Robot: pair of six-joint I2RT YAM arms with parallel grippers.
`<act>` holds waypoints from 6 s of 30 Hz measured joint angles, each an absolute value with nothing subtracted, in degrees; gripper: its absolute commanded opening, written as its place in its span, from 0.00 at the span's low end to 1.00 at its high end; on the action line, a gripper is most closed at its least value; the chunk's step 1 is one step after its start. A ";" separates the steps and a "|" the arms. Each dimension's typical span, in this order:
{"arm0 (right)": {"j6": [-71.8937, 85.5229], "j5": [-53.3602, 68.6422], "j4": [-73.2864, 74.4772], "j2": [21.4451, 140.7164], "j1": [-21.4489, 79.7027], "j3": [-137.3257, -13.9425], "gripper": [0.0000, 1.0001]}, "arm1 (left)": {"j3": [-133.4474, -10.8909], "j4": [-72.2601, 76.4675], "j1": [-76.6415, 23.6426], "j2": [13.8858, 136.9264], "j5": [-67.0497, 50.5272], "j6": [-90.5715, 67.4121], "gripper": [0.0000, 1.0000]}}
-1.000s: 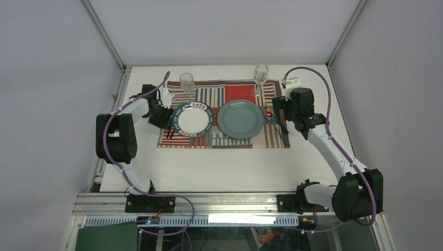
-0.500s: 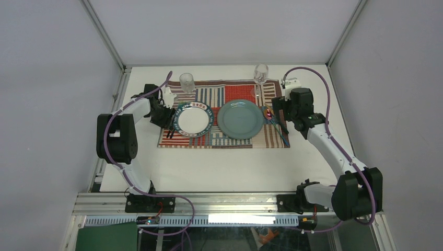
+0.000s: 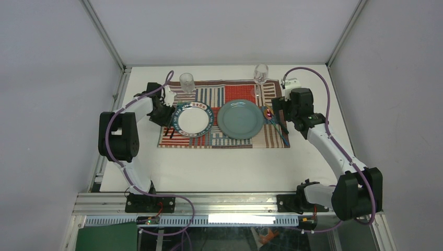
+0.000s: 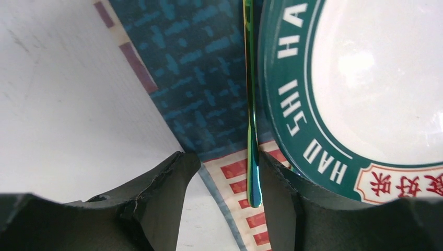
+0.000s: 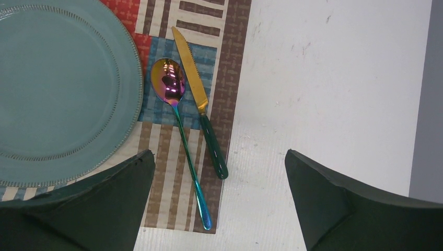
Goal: Set the dinner table for one person
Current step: Adjust the fork on the napkin, then adjust the plate on the napkin.
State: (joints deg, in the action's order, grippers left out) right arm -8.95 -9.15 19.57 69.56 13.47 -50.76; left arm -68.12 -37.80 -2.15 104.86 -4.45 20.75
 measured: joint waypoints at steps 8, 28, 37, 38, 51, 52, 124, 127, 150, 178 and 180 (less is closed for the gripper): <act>-8.95 -8.88 19.59 69.56 13.47 -50.76 1.00 | -68.12 -35.16 -2.02 104.84 -1.10 19.94 0.53; -8.97 -8.49 19.59 69.54 13.47 -50.76 1.00 | -68.12 -38.09 -1.39 99.88 -4.84 20.10 0.56; -8.95 -8.05 19.62 69.54 13.47 -50.76 1.00 | -65.34 -42.39 -3.29 90.80 -9.08 20.58 0.53; -8.95 -8.05 19.62 69.54 13.47 -50.76 1.00 | -64.29 -42.59 -3.46 90.85 -9.08 20.60 0.55; -8.95 -8.03 19.64 69.54 13.47 -50.76 1.00 | -58.08 -39.92 -4.95 91.29 -4.34 21.43 0.54; -8.95 -8.03 19.64 69.54 13.47 -50.76 1.00 | -57.95 -39.48 -5.17 91.55 -3.95 21.45 0.54; -9.13 -7.01 20.69 69.14 13.21 -50.76 1.00 | -69.58 -32.93 -10.02 105.62 5.21 18.90 0.53; -9.13 -7.01 20.75 69.14 13.21 -50.76 1.00 | -70.26 -32.95 -10.00 106.59 4.97 18.81 0.52; -9.15 -5.74 20.86 69.52 12.95 -50.76 1.00 | -77.14 -38.83 -19.22 99.24 0.43 18.15 0.50; -9.15 -5.76 20.86 69.52 12.93 -50.76 1.00 | -76.09 -39.64 -24.82 109.23 -3.60 17.17 0.49; -9.15 -5.76 20.86 69.52 12.93 -50.76 1.00 | -74.15 -39.22 -24.82 107.90 -3.60 17.08 0.49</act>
